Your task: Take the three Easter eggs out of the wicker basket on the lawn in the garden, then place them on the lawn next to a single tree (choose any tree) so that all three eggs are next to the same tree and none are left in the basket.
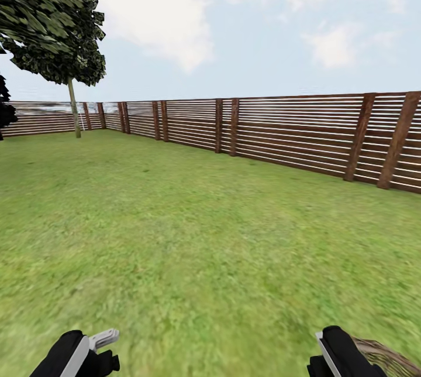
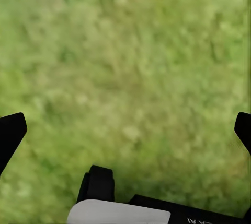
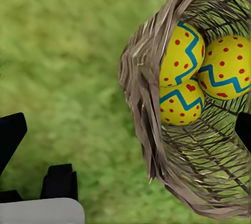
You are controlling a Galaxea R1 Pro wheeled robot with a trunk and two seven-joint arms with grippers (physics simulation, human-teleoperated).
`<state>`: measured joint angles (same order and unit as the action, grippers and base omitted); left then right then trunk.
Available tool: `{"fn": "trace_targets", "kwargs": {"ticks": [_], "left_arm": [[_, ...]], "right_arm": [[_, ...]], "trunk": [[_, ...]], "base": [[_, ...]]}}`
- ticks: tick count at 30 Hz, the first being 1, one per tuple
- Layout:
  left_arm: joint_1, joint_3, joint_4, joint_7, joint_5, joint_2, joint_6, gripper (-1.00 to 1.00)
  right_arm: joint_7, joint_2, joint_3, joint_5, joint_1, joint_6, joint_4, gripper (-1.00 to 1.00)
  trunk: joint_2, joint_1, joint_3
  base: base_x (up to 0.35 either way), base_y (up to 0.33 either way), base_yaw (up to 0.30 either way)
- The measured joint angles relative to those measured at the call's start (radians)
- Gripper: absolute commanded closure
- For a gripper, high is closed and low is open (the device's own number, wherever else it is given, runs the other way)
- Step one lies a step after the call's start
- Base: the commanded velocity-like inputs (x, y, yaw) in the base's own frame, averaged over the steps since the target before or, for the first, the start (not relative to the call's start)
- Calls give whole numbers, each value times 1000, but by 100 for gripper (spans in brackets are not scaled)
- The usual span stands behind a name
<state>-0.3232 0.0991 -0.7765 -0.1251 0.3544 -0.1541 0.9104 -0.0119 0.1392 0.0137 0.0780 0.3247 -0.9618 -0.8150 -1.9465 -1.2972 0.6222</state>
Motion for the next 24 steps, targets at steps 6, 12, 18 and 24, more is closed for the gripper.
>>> {"fn": "trace_targets", "kwargs": {"ticks": [6,12,18,24], "left_arm": [[0,-1,0,0,0,1,0,-100],[0,0,0,0,0,1,0,-100],[0,0,0,-1,0,3,0,-100],[0,0,1,-1,0,8,0,-100]], "right_arm": [[0,0,0,1,0,-1,0,-100],[0,-1,0,0,0,-1,0,-100],[0,-1,0,0,0,0,0,-100],[0,-1,0,0,0,0,0,-100]], "trunk": [[0,0,0],[0,0,0],[0,0,0],[0,0,0]], "base": [[13,-2,0],[119,-111,0],[13,-12,0],[1,0,0]]}}
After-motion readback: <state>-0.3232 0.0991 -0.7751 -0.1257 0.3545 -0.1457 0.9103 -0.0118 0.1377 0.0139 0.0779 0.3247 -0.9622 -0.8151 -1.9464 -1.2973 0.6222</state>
